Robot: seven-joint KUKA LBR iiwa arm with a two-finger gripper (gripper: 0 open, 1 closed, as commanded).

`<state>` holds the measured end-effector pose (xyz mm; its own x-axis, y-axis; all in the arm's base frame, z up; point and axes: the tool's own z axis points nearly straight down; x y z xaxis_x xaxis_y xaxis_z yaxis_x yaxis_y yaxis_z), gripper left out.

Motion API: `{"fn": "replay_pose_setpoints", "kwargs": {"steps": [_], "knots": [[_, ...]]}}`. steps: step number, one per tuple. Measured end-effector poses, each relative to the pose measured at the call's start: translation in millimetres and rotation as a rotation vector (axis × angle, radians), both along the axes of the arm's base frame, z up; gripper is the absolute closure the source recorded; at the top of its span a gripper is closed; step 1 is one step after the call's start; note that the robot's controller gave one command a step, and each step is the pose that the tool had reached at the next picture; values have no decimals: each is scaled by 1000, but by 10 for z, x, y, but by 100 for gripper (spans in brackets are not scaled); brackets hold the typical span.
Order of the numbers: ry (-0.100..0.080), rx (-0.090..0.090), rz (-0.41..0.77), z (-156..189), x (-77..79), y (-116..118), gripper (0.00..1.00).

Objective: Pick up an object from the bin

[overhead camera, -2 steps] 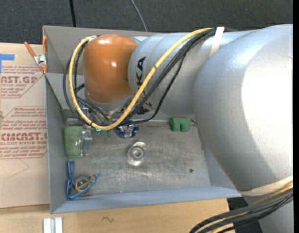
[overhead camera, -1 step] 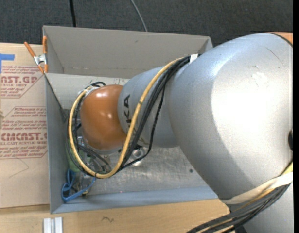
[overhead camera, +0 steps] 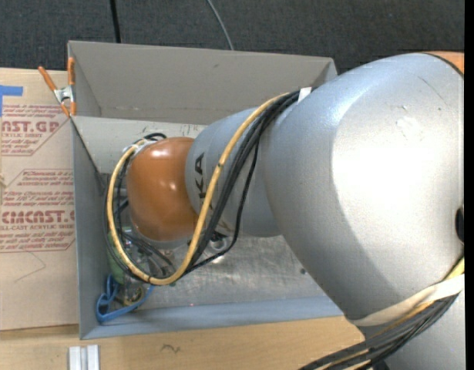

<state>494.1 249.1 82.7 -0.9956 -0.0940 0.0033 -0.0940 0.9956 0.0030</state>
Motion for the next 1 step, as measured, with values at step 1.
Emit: {"fn": "replay_pose_setpoints", "kwargs": {"steps": [1], "knots": [[-12, 0, 285, 1440, 188, -247, 100]]}}
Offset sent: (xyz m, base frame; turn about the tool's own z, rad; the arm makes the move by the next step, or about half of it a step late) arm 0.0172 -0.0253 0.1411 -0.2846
